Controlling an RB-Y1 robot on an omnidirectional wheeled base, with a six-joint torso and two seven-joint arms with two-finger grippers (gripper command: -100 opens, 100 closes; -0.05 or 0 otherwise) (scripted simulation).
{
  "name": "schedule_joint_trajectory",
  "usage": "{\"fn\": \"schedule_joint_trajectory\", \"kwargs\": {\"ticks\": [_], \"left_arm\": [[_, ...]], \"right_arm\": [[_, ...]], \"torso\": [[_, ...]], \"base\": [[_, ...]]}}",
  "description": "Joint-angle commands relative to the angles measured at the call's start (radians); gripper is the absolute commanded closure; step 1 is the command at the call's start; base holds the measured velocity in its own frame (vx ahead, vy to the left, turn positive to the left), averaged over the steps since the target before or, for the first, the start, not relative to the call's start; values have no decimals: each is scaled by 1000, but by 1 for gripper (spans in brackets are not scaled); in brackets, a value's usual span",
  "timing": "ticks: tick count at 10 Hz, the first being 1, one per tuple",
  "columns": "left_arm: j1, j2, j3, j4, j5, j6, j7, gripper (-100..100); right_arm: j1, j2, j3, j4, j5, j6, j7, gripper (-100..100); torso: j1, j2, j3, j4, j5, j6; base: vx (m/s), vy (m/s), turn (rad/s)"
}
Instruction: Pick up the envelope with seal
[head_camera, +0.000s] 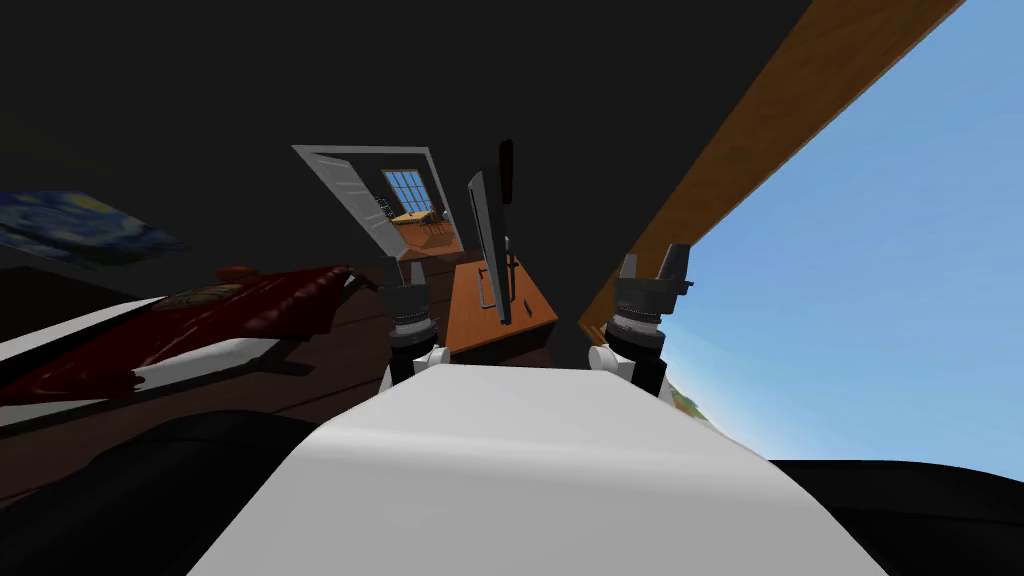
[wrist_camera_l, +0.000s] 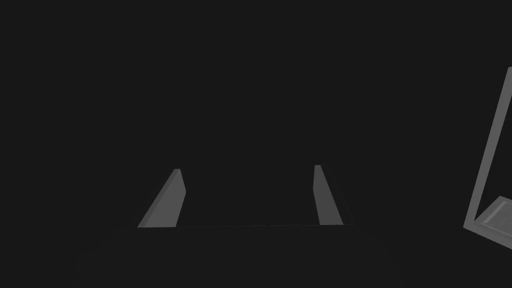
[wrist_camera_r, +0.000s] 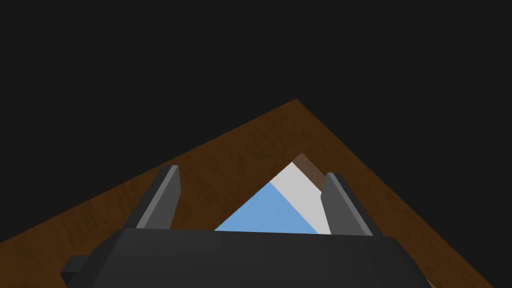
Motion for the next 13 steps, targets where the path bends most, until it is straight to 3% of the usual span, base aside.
{"fn": "schedule_joint_trajectory", "kwargs": {"ticks": [1,7,13], "left_arm": [[0,0,0,0,0,0,0,0],[0,0,0,0,0,0,0,0],[0,0,0,0,0,0,0,0]], "right_arm": [[11,-26,5,27,5,0,-9,-100],[75,-114,40,185,37,1,-67,-100],[123,-160,67,336,61,2,-114,-100]], "torso": [[0,0,0,0,0,0],[0,3,2,1,0,-1],[0,2,1,1,0,0]], "base": [[-21,7,307],[-48,10,380],[-32,14,256]]}}
